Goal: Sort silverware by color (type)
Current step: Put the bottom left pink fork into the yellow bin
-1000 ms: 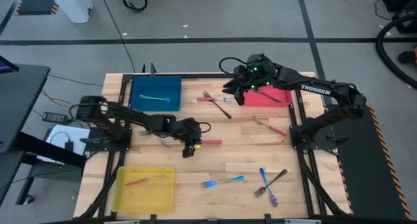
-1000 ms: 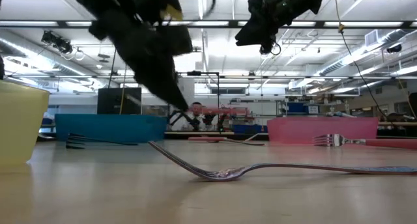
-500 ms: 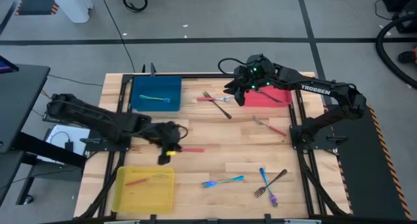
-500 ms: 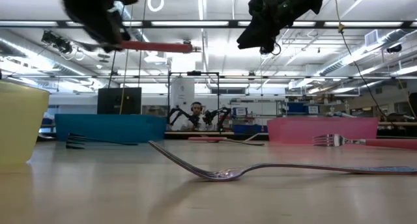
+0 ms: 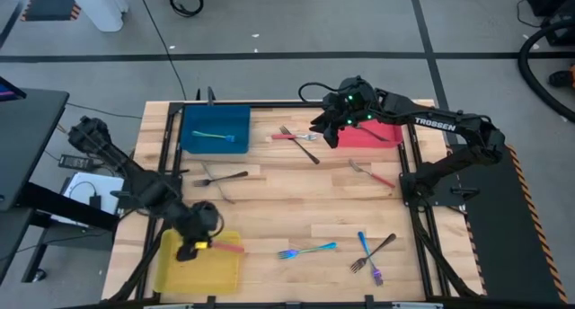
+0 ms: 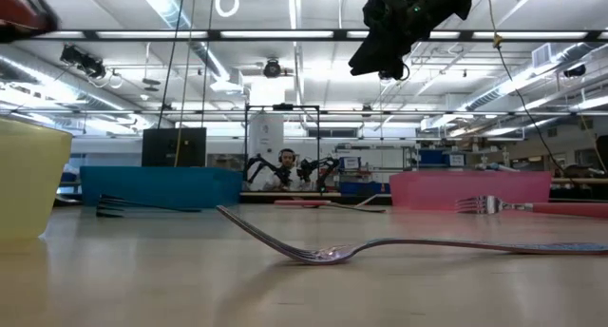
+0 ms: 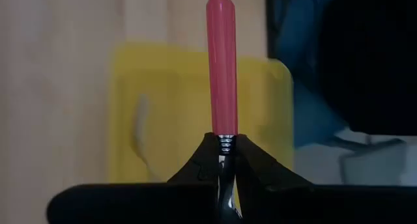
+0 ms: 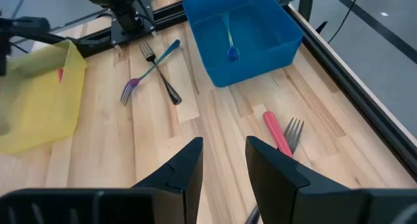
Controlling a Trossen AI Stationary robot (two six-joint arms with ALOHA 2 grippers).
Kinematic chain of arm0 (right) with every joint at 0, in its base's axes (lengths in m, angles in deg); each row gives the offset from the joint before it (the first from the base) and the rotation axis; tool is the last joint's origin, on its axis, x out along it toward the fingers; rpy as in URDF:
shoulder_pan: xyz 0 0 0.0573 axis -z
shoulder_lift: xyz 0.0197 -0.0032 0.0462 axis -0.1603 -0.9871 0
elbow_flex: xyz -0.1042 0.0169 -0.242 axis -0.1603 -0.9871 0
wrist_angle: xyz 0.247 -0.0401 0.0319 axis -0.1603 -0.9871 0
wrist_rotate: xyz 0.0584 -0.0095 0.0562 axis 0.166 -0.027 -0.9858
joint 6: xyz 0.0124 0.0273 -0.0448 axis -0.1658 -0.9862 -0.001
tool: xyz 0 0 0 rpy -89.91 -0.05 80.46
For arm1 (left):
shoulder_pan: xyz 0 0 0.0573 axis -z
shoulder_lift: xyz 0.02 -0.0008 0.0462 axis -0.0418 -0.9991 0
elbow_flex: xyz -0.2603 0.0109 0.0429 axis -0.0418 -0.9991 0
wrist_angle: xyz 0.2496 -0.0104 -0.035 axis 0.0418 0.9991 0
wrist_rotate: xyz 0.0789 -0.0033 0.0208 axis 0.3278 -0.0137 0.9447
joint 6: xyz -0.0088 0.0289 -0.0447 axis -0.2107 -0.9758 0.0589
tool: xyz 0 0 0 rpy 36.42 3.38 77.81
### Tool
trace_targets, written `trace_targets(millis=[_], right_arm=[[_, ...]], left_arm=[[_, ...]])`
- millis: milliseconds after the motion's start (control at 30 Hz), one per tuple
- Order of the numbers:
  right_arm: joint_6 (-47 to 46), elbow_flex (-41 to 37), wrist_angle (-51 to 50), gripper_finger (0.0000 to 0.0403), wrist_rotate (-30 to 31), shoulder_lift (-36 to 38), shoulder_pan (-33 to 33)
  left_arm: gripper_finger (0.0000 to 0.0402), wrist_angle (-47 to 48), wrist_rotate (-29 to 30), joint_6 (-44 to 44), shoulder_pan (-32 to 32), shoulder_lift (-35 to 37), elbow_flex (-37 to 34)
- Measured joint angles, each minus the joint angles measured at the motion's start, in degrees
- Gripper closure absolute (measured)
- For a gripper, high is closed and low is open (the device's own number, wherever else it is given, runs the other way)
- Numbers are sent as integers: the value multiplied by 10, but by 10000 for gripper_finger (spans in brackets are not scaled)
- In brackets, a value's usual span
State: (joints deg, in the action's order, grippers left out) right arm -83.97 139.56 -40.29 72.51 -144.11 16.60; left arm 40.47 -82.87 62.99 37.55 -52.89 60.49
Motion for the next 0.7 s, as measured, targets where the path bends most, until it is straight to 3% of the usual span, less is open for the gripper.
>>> trace_targets(millis=[133,267,500,700], right_arm=[[-20,0,0,278,-1,0,0],[-23,0,0,278,-1,0,-4],[-22,0,1,278,-2,0,-15],[-21,0,0,278,-3,0,-20]], left_arm=[[377,6,10,91,68,3,0],[377,14,71,140,116,-1,-6],[377,-3,96,230,123,-8,-87],[377,-83,96,236,120,-7,-143]])
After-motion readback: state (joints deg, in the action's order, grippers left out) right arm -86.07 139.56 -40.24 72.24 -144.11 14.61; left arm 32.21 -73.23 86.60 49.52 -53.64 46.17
